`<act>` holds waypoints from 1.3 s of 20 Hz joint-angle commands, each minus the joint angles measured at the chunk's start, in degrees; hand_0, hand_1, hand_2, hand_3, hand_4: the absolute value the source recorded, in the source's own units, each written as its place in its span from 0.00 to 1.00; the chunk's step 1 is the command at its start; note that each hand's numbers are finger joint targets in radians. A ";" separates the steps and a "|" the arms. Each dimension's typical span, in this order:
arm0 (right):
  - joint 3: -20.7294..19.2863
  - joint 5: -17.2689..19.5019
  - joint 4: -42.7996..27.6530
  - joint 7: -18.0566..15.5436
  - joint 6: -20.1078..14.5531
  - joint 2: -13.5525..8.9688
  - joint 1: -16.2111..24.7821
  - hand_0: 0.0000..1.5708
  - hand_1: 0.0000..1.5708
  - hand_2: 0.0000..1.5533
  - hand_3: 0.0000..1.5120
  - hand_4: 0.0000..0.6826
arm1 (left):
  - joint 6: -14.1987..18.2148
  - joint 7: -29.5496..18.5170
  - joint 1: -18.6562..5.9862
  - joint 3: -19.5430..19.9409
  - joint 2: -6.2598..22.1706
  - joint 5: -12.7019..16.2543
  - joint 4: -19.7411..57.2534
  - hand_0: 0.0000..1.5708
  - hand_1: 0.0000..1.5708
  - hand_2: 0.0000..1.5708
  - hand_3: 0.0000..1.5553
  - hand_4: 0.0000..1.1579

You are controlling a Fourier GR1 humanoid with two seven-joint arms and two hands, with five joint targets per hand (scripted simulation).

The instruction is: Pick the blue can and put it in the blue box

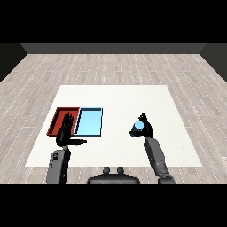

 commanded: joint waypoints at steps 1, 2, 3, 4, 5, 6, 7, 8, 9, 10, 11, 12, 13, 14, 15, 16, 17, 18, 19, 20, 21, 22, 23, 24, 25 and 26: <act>1.40 -0.08 -0.47 -0.76 -0.48 1.31 2.10 0.00 0.00 0.00 0.00 0.00 | 0.83 3.07 -1.23 0.48 0.35 0.39 -1.61 0.00 0.00 0.00 0.00 0.00; 0.87 0.10 1.04 1.37 -2.21 1.17 -3.25 0.00 0.00 0.00 0.00 0.00 | 1.72 -0.22 -2.58 -0.48 -0.87 -1.57 2.37 0.00 0.00 0.00 0.00 0.00; -0.43 0.02 8.06 -3.46 -0.01 0.37 -3.59 0.00 0.00 0.00 0.00 0.00 | 0.15 2.96 2.90 -1.00 -0.42 0.27 -5.09 0.00 0.00 0.00 0.00 0.00; 2.00 0.74 -0.43 0.46 -1.57 1.30 -0.10 0.00 0.00 0.00 0.00 0.00 | -3.22 0.55 5.92 1.16 1.70 2.17 -4.47 0.00 0.00 0.00 0.00 0.00; 2.41 -0.87 -5.23 5.82 -4.69 1.76 -1.12 0.00 0.00 0.00 0.00 0.00 | -1.05 2.31 3.68 0.93 0.86 1.52 -4.98 0.00 0.00 0.00 0.00 0.00; -1.46 -0.85 2.87 0.11 -4.49 0.34 -2.59 0.00 0.00 0.10 0.15 0.00 | 0.31 3.00 0.34 0.47 0.02 1.09 -3.11 0.00 0.00 0.00 0.00 0.00; -1.54 0.74 4.42 1.11 -6.86 -0.57 -6.02 0.26 0.26 0.56 0.60 0.00 | -0.19 -1.74 1.83 -0.19 -0.10 -1.73 1.11 0.00 0.00 0.00 0.00 0.00; 3.45 0.13 0.16 0.48 -13.54 1.75 -2.23 0.81 0.81 0.89 0.91 0.64 | 0.71 0.23 -1.63 0.37 -0.07 -0.96 1.79 0.00 0.00 0.00 0.00 0.00; 1.66 1.83 -4.12 2.19 -12.97 1.77 0.07 0.96 0.96 0.97 0.96 0.88 | 1.42 -1.23 3.87 -2.60 -2.61 -2.57 -2.49 0.00 0.00 0.00 0.00 0.00; -0.36 1.66 4.17 -1.54 -11.34 1.05 -4.76 0.97 0.97 0.96 0.95 0.92 | 0.77 1.03 -3.48 0.22 -0.13 -0.70 2.13 0.00 0.00 0.00 0.00 0.00; 0.57 1.34 -1.13 1.49 -11.75 0.68 -1.74 0.96 0.96 0.95 0.95 0.88 | -1.05 0.00 -0.94 0.25 0.15 0.33 1.25 0.00 0.00 0.00 0.00 0.00; -1.79 1.62 9.79 -2.95 -11.08 -0.32 -8.46 0.96 0.96 0.95 0.95 0.87 | -0.09 -0.24 -0.45 0.49 0.28 -0.78 1.36 0.00 0.00 0.00 0.00 0.00; 6.18 0.36 -3.41 1.56 -15.62 1.76 0.58 0.98 0.98 0.96 0.95 0.86 | 0.21 0.48 -0.70 -0.75 -1.08 -0.48 1.26 0.00 0.00 0.00 0.00 0.00; 3.01 3.17 2.80 0.06 -12.97 1.59 -4.70 0.98 0.98 0.96 0.96 0.87 | -0.70 0.59 -1.87 1.35 0.40 1.20 1.41 0.00 0.00 0.00 0.00 0.00; 3.92 3.08 -2.04 1.93 -12.22 0.74 -1.09 0.98 0.98 0.96 0.96 0.88 | 2.95 -0.22 -4.58 -0.58 -1.61 -2.54 4.14 0.00 0.00 0.00 0.00 0.00; 3.88 2.61 -4.47 6.48 -13.77 0.79 -2.28 0.98 0.98 0.96 0.96 0.87 | 0.14 1.78 3.74 -1.12 -1.41 0.68 -5.83 0.00 0.00 0.00 0.00 0.00; 4.81 4.04 -2.74 4.58 -13.60 0.96 -1.80 0.96 0.96 0.95 0.96 0.87 | 1.25 -3.79 6.41 -4.06 -3.85 -3.57 -2.97 0.00 0.00 0.00 0.00 0.00; 5.26 3.94 -4.89 4.92 -13.25 1.17 -1.42 0.96 0.96 0.95 0.95 0.89 | 0.06 -0.11 -0.60 0.66 0.20 -0.40 0.07 0.00 0.00 0.00 0.00 0.00; 7.18 4.82 -7.21 6.40 -16.03 1.78 -0.22 0.96 0.96 0.95 0.95 0.87 | 1.13 2.35 -1.37 -0.61 -0.22 -1.24 -1.82 0.00 0.00 0.00 0.00 0.00; 6.50 4.91 -7.67 6.73 -13.70 0.64 -0.75 0.95 0.95 0.94 0.94 0.90 | 0.06 -4.19 -1.69 -0.50 -0.75 -2.64 5.62 0.00 0.00 0.00 0.00 0.00; 12.30 2.69 -11.93 7.84 -17.46 1.78 1.19 0.94 0.94 0.94 0.94 0.91 | 0.98 -1.99 -2.28 -0.07 -0.85 -1.97 4.64 0.00 0.00 0.00 0.00 0.00; 7.59 4.15 -9.00 7.59 -14.18 1.40 -2.87 0.94 0.94 0.95 0.95 0.91 | -0.23 -1.10 -0.47 -0.62 0.31 -2.23 1.55 0.00 0.00 0.00 0.00 0.00; 9.54 4.83 -11.66 7.83 -15.98 1.79 -2.77 0.93 0.93 0.95 0.96 0.92 | 2.06 1.15 1.15 -2.70 -1.38 -3.76 -2.33 0.00 0.00 0.00 0.00 0.00; 11.81 5.26 -13.04 7.03 -16.46 1.80 -1.71 0.92 0.92 0.95 0.96 0.93 | -0.06 0.13 -0.63 -1.19 0.15 -2.21 0.08 0.00 0.00 0.00 0.00 0.00; 9.55 5.90 -10.43 8.25 -16.02 1.73 -8.56 0.94 0.94 0.95 0.96 0.93 | 1.55 -4.85 2.14 -4.73 -3.24 -6.20 3.06 0.00 0.00 0.00 0.00 0.00; 12.11 5.42 -21.40 9.90 -14.04 0.89 0.53 0.95 0.95 0.96 0.96 0.93 | 1.80 -0.44 -0.41 -3.30 -1.27 -5.21 0.89 0.00 0.00 0.00 0.00 0.00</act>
